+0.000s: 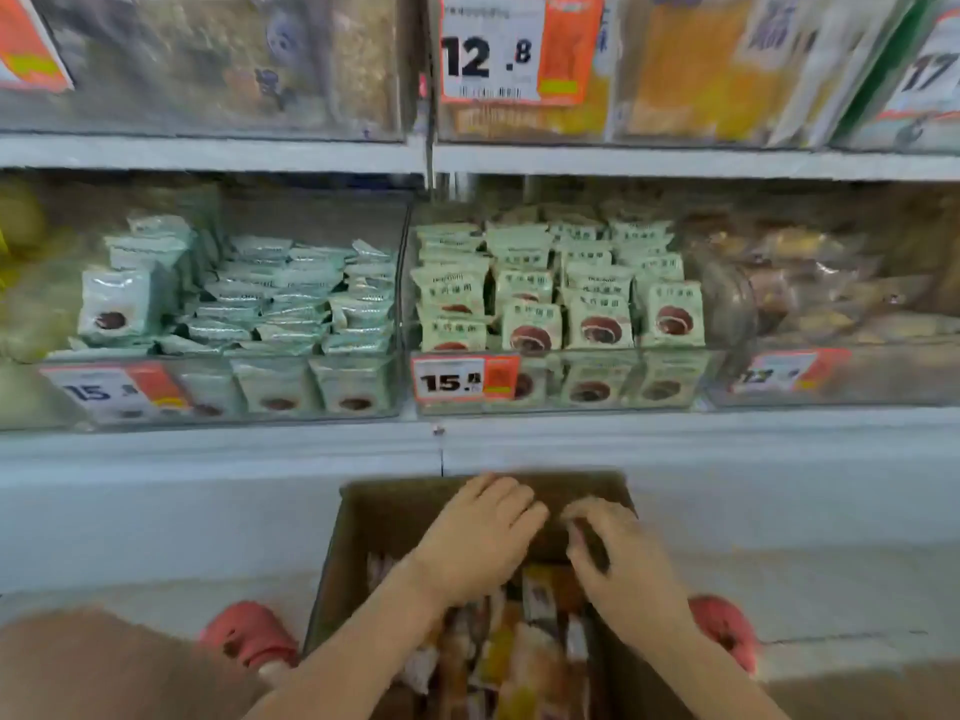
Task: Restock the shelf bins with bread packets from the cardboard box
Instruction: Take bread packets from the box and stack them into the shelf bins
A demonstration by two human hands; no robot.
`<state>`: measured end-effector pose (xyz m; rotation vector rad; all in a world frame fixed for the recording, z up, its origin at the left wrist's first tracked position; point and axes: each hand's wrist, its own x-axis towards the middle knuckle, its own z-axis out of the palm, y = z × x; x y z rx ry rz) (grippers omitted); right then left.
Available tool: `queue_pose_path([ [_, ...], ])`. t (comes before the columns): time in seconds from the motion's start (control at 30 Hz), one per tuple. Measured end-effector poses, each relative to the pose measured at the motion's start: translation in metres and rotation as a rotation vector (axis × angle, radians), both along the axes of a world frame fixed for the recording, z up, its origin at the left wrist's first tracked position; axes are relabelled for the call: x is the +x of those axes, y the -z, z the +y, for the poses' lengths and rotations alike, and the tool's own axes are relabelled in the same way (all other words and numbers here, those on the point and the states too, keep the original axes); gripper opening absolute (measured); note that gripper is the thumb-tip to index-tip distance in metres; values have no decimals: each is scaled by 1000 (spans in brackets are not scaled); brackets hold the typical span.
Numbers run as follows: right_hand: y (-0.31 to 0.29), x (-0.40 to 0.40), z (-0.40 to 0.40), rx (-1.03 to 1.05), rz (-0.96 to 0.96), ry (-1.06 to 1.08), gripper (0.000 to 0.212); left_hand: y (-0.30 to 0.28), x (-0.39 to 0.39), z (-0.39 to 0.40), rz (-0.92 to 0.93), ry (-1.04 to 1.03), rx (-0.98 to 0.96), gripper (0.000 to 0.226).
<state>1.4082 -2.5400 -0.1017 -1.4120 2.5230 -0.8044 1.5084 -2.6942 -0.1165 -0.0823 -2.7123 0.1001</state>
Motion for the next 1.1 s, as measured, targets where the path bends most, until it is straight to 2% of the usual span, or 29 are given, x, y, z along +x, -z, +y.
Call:
queue_pose_path([
  [0.1, 60, 1, 14, 346, -148, -38, 27, 54, 23, 6, -462, -177, 129, 39],
  [0.13, 77, 0, 16, 449, -213, -28, 34, 71, 32, 6, -555, -232, 165, 44],
  [0.23, 118, -4, 12, 721, -340, -35, 47, 113, 57, 2, -731, -392, 270, 51],
  [0.3, 142, -4, 5, 837, -340, -59, 52, 136, 70, -1, -825, -456, 313, 54],
  [0.4, 177, -8, -1, 946, -311, 52, 75, 160, 83, -6, -916, -520, 328, 52],
  [0.5, 201, -8, -1, 901, -479, 243, 96, 172, 90, -7, -923, -551, 401, 51],
  [0.6, 221, 3, 7, 763, -593, 412, 103, 178, 88, -5, -893, -568, 432, 51],
  [0.7, 230, 11, 19, 606, -510, 559, 81, 180, 89, -4, -863, -579, 438, 50],
  [0.77, 224, 11, 23, 558, -554, 616, 57, 178, 89, -2, -796, -583, 475, 48],
  [0.83, 213, 10, 25, 473, -619, 695, 44, 172, 87, 5, -684, -569, 581, 45],
  [0.9, 194, 15, 23, 354, -619, 699, 37, 162, 78, 16, -538, -609, 832, 44],
  [0.93, 184, 20, 19, 294, -609, 648, 36, 156, 72, 21, -472, -674, 1054, 43],
  [0.97, 173, 26, 14, 227, -598, 574, 37, 147, 66, 26, -445, -746, 1370, 43],
  [1.03, 147, 41, -1, 92, -564, 359, 45, 128, 55, 33, -418, -779, 2157, 55],
  [1.07, 136, 48, -8, 56, -535, 217, 51, 123, 53, 34, -375, -729, 2473, 64],
  [1.1, 128, 55, -13, 50, -504, 75, 57, 118, 54, 33, -284, -662, 2696, 70],
])
